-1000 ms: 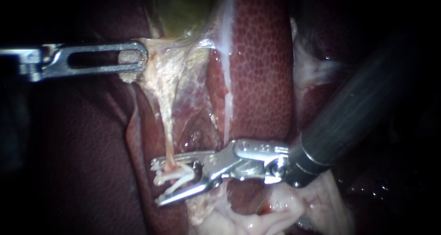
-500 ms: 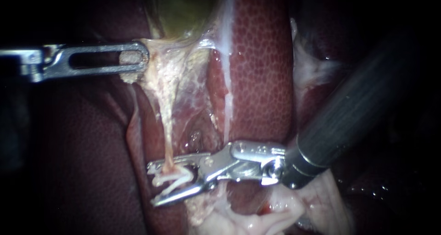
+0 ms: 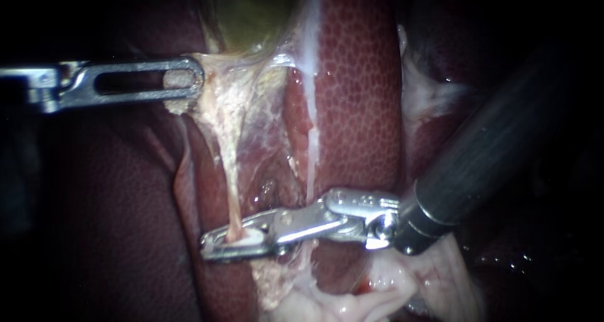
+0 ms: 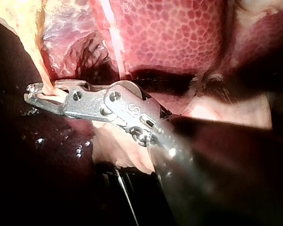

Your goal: Clipping second clip left tube

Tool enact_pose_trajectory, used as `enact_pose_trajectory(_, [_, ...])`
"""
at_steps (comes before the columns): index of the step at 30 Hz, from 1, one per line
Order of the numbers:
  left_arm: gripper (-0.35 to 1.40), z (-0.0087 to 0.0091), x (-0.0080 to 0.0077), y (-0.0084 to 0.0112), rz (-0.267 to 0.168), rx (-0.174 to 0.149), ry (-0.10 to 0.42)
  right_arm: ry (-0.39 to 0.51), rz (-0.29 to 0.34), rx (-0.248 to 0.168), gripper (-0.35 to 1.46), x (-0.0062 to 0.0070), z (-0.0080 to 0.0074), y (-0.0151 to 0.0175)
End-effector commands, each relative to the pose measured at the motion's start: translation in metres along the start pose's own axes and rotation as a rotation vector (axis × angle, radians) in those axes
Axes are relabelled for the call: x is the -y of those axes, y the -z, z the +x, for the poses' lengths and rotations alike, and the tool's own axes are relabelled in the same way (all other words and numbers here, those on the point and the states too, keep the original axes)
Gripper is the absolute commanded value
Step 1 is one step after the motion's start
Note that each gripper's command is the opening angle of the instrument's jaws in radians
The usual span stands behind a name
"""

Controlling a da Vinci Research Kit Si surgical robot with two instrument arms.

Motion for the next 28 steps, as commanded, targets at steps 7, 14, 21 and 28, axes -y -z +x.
enact_pose_trajectory(7, [-0.35,0.0,0.0,0.0,0.0,0.0,0.0,-0.013,-0.007,0.03,-0.35,0.0,0.0,0.0001])
enact_pose_trajectory(14, [-0.35,0.0,0.0,0.0,0.0,0.0,0.0,-0.013,-0.003,0.031,-0.35,0.0,-0.0001,0.0002])
enact_pose_trajectory(21, [-0.35,0.0,0.0,0.0,0.0,0.0,0.0,-0.013,-0.003,0.034,-0.35,0.0001,0.0,0.0003])
enact_pose_trajectory(28, [-0.35,0.0,0.0,0.0,-0.001,0.0,0.0,-0.013,-0.003,0.034,-0.35,0.0001,0.0,0.0004])
